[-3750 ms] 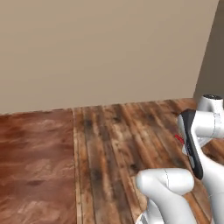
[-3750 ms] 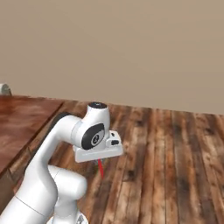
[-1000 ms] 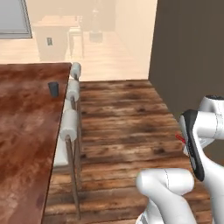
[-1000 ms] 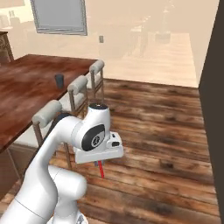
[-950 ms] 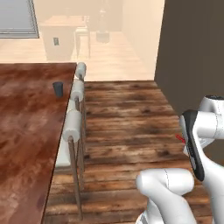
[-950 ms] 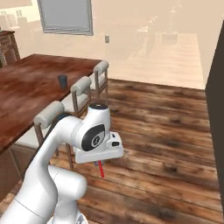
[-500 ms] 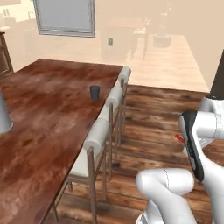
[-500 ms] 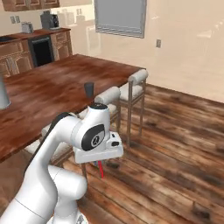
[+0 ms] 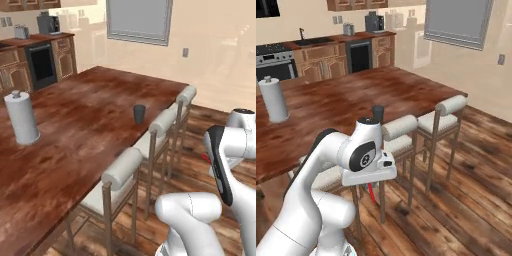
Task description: Take a straw from the drawer in front and place it inside the glass cup on the dining counter.
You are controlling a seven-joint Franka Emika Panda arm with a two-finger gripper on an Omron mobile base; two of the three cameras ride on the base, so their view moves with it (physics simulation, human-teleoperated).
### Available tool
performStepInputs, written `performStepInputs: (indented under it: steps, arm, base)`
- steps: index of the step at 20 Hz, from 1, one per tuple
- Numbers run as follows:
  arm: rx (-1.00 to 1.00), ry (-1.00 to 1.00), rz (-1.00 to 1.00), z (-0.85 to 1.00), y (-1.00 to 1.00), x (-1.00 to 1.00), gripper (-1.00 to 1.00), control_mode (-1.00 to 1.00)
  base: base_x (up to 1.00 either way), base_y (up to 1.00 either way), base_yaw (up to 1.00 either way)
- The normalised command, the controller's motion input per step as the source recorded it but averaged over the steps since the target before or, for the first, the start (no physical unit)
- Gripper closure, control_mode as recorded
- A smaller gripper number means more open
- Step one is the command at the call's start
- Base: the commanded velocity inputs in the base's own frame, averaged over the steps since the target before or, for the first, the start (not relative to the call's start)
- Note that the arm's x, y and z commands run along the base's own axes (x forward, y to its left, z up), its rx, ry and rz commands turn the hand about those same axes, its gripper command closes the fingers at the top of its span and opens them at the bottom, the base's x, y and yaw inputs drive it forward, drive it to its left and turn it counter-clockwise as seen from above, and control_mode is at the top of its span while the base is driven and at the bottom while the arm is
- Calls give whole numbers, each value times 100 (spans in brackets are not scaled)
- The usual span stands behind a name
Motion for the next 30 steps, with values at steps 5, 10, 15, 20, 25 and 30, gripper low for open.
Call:
performStepInputs:
  steps: [5, 10, 15, 20, 25, 30]
  arm:
    - [0, 0, 0, 0, 0, 0, 100, 100]
    - [0, 0, 0, 0, 0, 0, 100, 100]
    - [0, 0, 0, 0, 0, 0, 100, 100]
    - [0, 0, 0, 0, 0, 0, 100, 100]
    - [0, 0, 0, 0, 0, 0, 100, 100]
    - [0, 0, 0, 0, 0, 0, 100, 100]
  base:
    - [25, -62, 51]
    - [21, -60, 51]
    - [10, -68, 47]
    - [1, -60, 35]
    - [1, -36, 20]
    - [9, -34, 11]
